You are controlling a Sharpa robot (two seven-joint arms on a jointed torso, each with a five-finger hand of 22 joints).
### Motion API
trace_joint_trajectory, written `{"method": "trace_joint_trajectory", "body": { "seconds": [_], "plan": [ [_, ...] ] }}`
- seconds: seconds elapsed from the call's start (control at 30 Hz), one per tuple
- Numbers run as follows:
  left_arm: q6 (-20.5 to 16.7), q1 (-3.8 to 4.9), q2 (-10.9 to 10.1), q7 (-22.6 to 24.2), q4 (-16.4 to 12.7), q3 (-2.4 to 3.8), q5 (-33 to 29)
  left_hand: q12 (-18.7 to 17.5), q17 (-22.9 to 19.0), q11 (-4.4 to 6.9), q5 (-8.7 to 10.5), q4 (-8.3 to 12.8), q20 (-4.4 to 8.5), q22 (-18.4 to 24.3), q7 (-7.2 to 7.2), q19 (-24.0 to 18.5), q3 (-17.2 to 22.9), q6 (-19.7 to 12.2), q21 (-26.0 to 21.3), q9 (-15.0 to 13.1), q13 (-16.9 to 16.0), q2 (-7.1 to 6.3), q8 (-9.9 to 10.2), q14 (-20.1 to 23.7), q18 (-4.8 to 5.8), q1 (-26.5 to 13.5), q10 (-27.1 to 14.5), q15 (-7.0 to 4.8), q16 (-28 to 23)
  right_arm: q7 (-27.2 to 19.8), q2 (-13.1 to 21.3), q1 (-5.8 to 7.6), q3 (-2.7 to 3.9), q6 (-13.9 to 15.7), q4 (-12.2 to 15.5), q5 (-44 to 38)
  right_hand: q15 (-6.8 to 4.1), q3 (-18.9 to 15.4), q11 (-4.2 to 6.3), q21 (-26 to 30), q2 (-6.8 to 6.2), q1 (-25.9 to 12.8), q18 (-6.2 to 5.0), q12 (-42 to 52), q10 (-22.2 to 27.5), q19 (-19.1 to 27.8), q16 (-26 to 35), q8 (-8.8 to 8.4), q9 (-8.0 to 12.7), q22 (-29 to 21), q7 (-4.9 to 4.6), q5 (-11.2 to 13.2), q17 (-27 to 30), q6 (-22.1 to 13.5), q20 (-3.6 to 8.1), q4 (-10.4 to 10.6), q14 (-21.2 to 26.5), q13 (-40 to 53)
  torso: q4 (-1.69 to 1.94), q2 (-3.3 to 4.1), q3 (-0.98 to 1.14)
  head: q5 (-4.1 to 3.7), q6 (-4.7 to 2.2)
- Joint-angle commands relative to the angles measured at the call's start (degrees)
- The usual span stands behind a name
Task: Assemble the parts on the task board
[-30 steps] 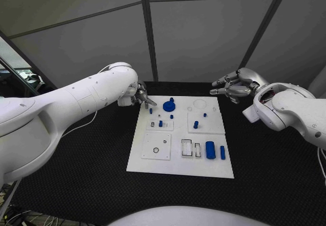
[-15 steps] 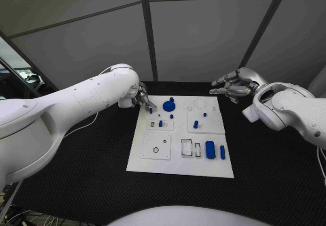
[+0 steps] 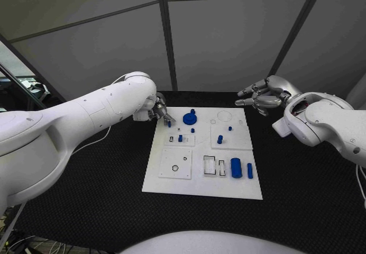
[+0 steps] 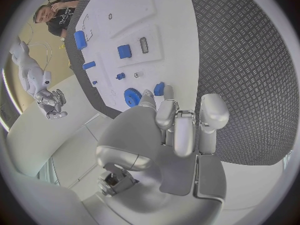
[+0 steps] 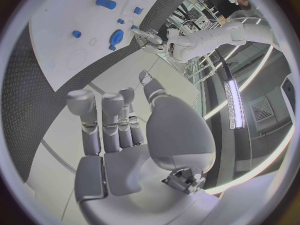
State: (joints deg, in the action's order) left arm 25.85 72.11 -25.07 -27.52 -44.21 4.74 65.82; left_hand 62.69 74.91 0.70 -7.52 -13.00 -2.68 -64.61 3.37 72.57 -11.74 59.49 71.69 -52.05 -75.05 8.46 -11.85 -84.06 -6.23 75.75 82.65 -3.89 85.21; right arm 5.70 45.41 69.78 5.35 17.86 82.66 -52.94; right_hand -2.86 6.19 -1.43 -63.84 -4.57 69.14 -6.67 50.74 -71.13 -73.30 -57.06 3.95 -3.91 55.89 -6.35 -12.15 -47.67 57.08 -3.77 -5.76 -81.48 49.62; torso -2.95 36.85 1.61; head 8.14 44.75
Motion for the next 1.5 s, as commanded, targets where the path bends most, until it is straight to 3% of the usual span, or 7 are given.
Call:
{"method": "trace_joint_trajectory", "body": {
  "seconds": [0.03, 0.13, 0.23, 0.47, 0.7, 0.9, 1.5],
  "plan": [
    [0.4, 0.09, 0.1, 1.1, -0.1, 0.02, 0.4, 0.3, 10.4, 0.26, -0.29, 1.1, 0.18, -0.1, -0.52, 0.3, 0.5, 0.0, 0.3, -0.1, -7.6, 0.54, -0.4, -4.4, 0.22, 1.5, 0.1, -0.2, 0.4, -0.5, 0.0, 0.11, 0.04, -0.2, 0.1, 0.1, 0.15, 0.0, -0.03, 0.2, 0.25, -0.3, -0.57, -0.3, 0.4, -0.1, 0.2, -0.27, 0.0, -0.1, 0.01, -0.3, 0.1, -0.4, 0.12, -0.2, -0.2, -0.1, -0.02, 0.02, -0.01, 0.01, 0.04],
    [0.0, 0.08, 0.1, 1.6, -0.1, 0.01, 0.4, 0.1, 10.4, 0.4, -1.06, 2.8, 0.29, -0.3, -0.67, 0.3, 1.5, -0.3, 0.3, -0.1, -7.6, 1.59, -0.3, -4.4, 0.23, 3.5, 0.1, -0.32, 0.4, -0.5, 0.0, 0.11, 0.04, -0.2, 0.0, 0.1, 0.14, 0.1, -0.03, 0.2, 0.31, -0.3, -0.55, -0.3, 0.4, -0.2, 0.2, -0.26, 0.0, 0.0, 0.01, -0.3, 0.0, -0.4, 0.12, -0.3, -0.3, 0.0, 0.0, 0.03, -0.01, -0.03, 0.08],
    [-0.1, 0.08, 0.1, 2.2, -0.1, 0.01, 0.2, -0.4, 10.5, 0.54, -5.65, 5.1, 0.46, -0.5, -0.78, 0.3, 3.2, -0.9, 0.4, 0.0, -7.4, 2.92, 0.0, -4.4, 0.26, 6.2, -0.1, -0.46, 0.5, -0.5, -0.1, 0.11, 0.04, -0.3, 0.0, 0.1, 0.14, 0.1, -0.03, 0.2, 0.31, -0.3, -0.55, -0.3, 0.4, -0.2, 0.2, -0.26, 0.0, 0.0, 0.01, -0.3, 0.0, -0.4, 0.12, -0.3, -0.3, 0.0, 0.0, 0.03, -0.01, -0.01, 0.12],
    [0.0, 0.07, 0.0, 3.1, -0.3, 0.01, -0.8, -1.0, 10.7, 0.17, -3.29, 11.1, 0.38, -0.8, -0.16, 0.1, 10.2, -1.9, 0.3, -0.3, -7.0, 4.31, 0.2, -4.5, 0.29, 10.2, -0.4, -0.19, 0.7, -0.5, 0.0, 0.11, 0.04, -0.3, 0.0, 0.1, 0.14, 0.1, -0.03, 0.2, 0.31, -0.3, -0.55, -0.3, 0.4, -0.2, 0.2, -0.26, 0.0, 0.0, 0.01, -0.3, 0.0, -0.4, 0.12, -0.3, -0.3, 0.0, -0.01, 0.01, -0.01, 0.04, 0.28],
    [-0.4, 0.06, -1.6, 2.8, -2.6, 0.01, -2.9, -1.0, 10.9, 0.0, -3.1, 15.7, -0.02, -1.5, 0.14, 0.1, 22.0, -2.3, 0.3, -2.4, -6.7, 1.15, -0.9, -4.5, 0.26, 3.2, -0.1, 0.21, 0.9, -0.5, 0.1, 0.11, 0.04, -0.3, 0.1, 0.1, 0.14, 0.1, -0.03, 0.2, 0.31, -0.3, -0.55, -0.3, 0.4, -0.2, 0.2, -0.26, 0.0, 0.0, 0.01, -0.3, 0.0, -0.4, 0.12, -0.3, -0.3, 0.0, 0.07, -0.07, 0.03, 0.07, 0.34],
    [-3.5, 0.08, -6.0, 1.6, -9.6, 0.01, -5.5, -0.8, 11.0, 0.08, -2.88, 18.8, 0.03, -2.4, 0.0, 0.6, 33.8, -2.3, 0.5, -4.9, -6.7, -2.17, -2.4, -4.6, 0.36, -4.7, 0.3, 0.03, 1.1, -0.5, 0.3, 0.12, 0.04, -0.3, 0.1, 0.1, 0.14, 0.1, -0.03, 0.2, 0.31, -0.3, -0.54, -0.3, 0.4, -0.2, 0.2, -0.26, 0.0, 0.0, 0.01, -0.3, 0.0, -0.4, 0.12, -0.3, -0.3, 0.0, 0.31, -0.12, 0.12, 0.13, 0.48],
    [-13.7, -1.93, -16.1, 0.3, -27.4, -0.07, -0.4, 0.1, 11.6, 0.35, -2.71, 20.3, 0.23, -3.7, -0.37, 1.6, 38.5, -1.7, 1.2, -6.5, -6.9, -4.01, -3.4, -4.9, 0.61, -7.4, 0.9, -0.26, 1.7, -0.7, 0.7, 0.11, 0.04, -0.4, 0.0, 0.1, 0.14, 0.1, -0.03, 0.2, 0.32, -0.3, -0.53, -0.2, 0.4, -0.3, 0.3, -0.26, 0.0, 0.1, 0.01, -0.4, -0.1, -0.4, 0.12, -0.3, -0.3, -0.1, 0.51, -0.16, 0.09, 0.51, 0.69]
  ]
}}
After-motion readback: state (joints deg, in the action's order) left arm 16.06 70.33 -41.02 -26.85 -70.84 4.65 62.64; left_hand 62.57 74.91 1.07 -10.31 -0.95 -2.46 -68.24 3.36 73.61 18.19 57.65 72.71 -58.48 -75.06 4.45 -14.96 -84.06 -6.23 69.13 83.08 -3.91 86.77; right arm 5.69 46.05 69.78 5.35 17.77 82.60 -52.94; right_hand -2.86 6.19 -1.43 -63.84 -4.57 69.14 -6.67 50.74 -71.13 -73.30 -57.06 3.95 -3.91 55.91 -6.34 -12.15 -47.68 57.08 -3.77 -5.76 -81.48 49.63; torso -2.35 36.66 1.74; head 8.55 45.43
